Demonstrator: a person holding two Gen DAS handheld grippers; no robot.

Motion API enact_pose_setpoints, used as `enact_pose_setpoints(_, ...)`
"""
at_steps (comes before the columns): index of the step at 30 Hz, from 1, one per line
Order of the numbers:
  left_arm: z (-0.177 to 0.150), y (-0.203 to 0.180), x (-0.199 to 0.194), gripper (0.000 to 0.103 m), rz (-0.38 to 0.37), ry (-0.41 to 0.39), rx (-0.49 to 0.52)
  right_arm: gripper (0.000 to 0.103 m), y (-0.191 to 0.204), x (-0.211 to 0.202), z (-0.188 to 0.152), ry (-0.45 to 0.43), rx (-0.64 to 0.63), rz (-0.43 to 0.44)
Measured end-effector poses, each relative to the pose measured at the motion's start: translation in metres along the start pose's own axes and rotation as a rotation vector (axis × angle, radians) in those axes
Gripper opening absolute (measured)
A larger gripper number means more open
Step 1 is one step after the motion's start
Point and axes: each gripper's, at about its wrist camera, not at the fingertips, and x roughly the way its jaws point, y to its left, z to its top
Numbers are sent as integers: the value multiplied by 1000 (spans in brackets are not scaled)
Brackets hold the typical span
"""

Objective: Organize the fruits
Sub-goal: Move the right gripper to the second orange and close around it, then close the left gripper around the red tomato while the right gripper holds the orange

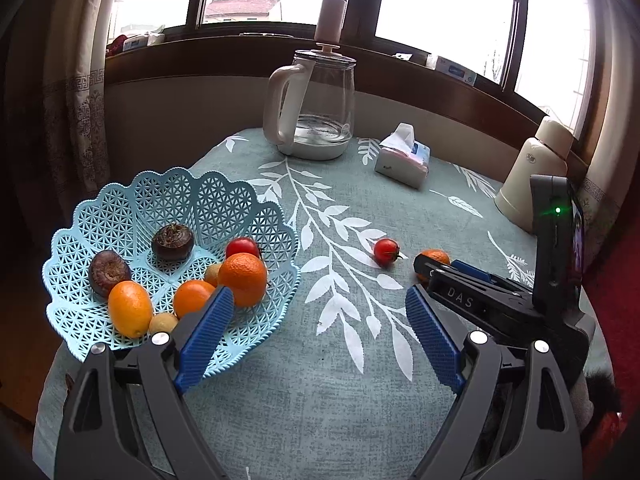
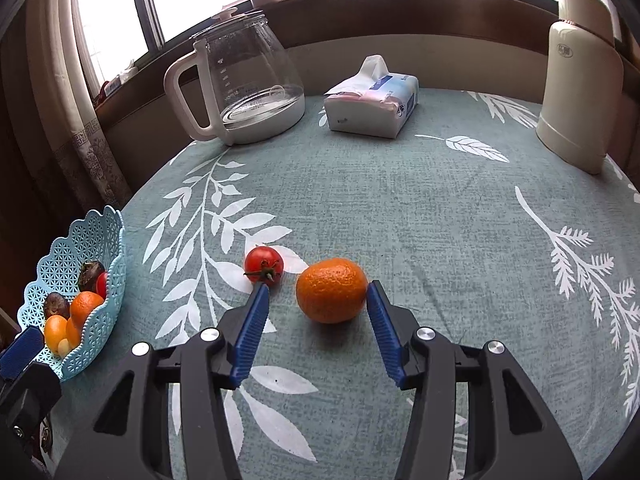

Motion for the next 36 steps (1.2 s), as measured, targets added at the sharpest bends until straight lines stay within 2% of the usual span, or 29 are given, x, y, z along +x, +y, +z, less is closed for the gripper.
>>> enact_pose_setpoints(5, 2, -7, 6, 89, 5, 10, 19, 52, -7, 12, 2, 37, 18, 9)
enact_pose_setpoints(11, 3, -18, 15, 89, 3, 21, 53, 41, -13, 14, 2, 51, 43, 41)
enact_pose_setpoints(18, 5, -26, 27, 89, 12, 36, 82, 41, -20, 0, -1, 34, 44, 50)
enact_pose_setpoints(28, 15, -53, 55, 89, 16, 39, 163, 41, -58, -39, -13, -24, 92, 18)
enact_pose_setpoints(36, 21, -80, 78, 88, 3, 45, 240, 41, -79, -40, -19, -33, 158, 19)
